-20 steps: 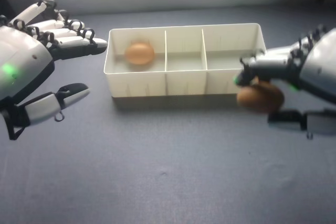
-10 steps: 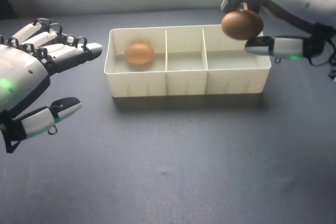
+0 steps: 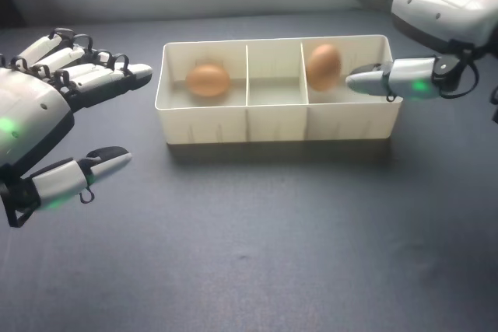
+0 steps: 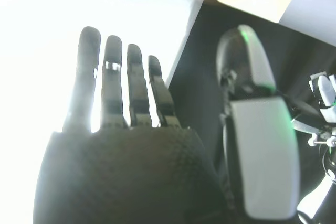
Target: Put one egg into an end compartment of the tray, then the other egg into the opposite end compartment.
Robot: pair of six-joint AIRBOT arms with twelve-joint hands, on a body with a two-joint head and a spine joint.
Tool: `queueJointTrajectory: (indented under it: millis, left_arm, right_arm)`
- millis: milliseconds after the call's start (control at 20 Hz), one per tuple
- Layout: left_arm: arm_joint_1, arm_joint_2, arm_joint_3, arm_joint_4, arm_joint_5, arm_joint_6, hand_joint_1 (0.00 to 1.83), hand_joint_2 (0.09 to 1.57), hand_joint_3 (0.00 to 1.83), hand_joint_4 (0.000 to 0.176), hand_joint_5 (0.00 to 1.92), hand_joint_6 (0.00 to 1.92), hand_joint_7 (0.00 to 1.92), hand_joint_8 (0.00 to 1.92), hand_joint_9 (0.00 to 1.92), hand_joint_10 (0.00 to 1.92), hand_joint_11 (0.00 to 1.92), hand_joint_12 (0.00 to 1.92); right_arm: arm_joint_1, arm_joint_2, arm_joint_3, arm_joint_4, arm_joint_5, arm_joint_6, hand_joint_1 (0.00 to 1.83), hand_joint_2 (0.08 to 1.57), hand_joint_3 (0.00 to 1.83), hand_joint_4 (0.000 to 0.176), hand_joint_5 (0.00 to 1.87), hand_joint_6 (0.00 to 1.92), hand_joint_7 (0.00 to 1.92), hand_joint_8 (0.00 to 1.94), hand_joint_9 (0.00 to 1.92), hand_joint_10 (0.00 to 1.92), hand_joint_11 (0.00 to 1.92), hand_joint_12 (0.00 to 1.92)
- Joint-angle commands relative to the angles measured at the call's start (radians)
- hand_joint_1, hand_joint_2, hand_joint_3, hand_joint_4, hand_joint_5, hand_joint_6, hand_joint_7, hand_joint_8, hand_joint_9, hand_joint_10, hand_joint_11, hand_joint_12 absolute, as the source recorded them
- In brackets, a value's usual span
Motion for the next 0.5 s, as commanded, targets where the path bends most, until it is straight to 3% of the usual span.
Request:
queueJointTrajectory:
  millis: [0,100,200,300,350,400,450]
  left_arm:
    - [-0.003,0.0,0.0,-0.002,-0.134,-0.006,0.59,1.29,0.0,0.004,0.39,0.0,0.43,0.0,0.2,0.5,0.0,1.28]
    - [0.004,0.007,-0.007,-0.003,-0.155,-0.006,0.59,1.31,0.0,0.0,0.36,0.0,0.41,0.0,0.16,0.54,0.0,1.31]
    - [0.025,0.026,-0.025,-0.014,-0.206,-0.005,0.62,1.32,0.0,0.0,0.33,0.0,0.39,0.0,0.2,0.4,0.0,1.19]
    - [0.056,0.034,-0.04,-0.038,-0.257,-0.005,0.57,1.36,0.0,0.0,0.29,0.0,0.34,0.0,0.21,0.2,0.0,1.02]
    - [0.074,0.037,-0.047,-0.05,-0.283,-0.005,0.61,1.35,0.0,0.0,0.26,0.0,0.3,0.0,0.19,0.15,0.0,0.94]
    - [0.092,0.039,-0.054,-0.063,-0.311,-0.005,0.6,1.36,0.0,0.01,0.21,0.0,0.24,0.0,0.15,0.11,0.0,0.84]
    - [0.109,0.042,-0.059,-0.075,-0.336,-0.005,0.6,1.36,0.0,0.016,0.18,0.0,0.21,0.0,0.14,0.08,0.0,0.78]
  right_arm:
    - [0.013,0.024,-0.018,-0.002,0.162,-0.001,0.41,1.14,0.01,0.0,0.0,0.0,0.0,0.0,0.0,0.0,0.0,0.02]
    - [0.013,0.07,-0.08,-0.018,0.233,0.0,0.37,1.18,0.02,0.0,0.0,0.0,0.0,0.0,0.0,0.0,0.0,0.0]
    - [-0.004,0.121,-0.157,-0.05,0.321,0.003,0.24,1.22,0.03,0.0,0.0,0.0,0.0,0.0,0.0,0.0,0.0,0.0]
    - [-0.047,0.178,-0.22,-0.074,0.421,0.009,0.19,1.23,0.03,0.023,0.0,0.0,0.0,0.0,0.0,0.0,0.0,0.0]
    - [-0.086,0.208,-0.255,-0.077,0.493,0.016,0.24,1.24,0.04,0.0,0.0,0.0,0.0,0.0,0.0,0.0,0.03,0.02]
    - [-0.117,0.226,-0.275,-0.077,0.542,0.024,0.24,1.29,0.0,0.0,0.0,0.0,0.0,0.0,0.0,0.0,0.01,0.38]
    - [-0.159,0.242,-0.291,-0.078,0.594,0.039,0.26,1.31,0.0,0.017,0.0,0.0,0.0,0.0,0.0,0.0,0.0,0.44]
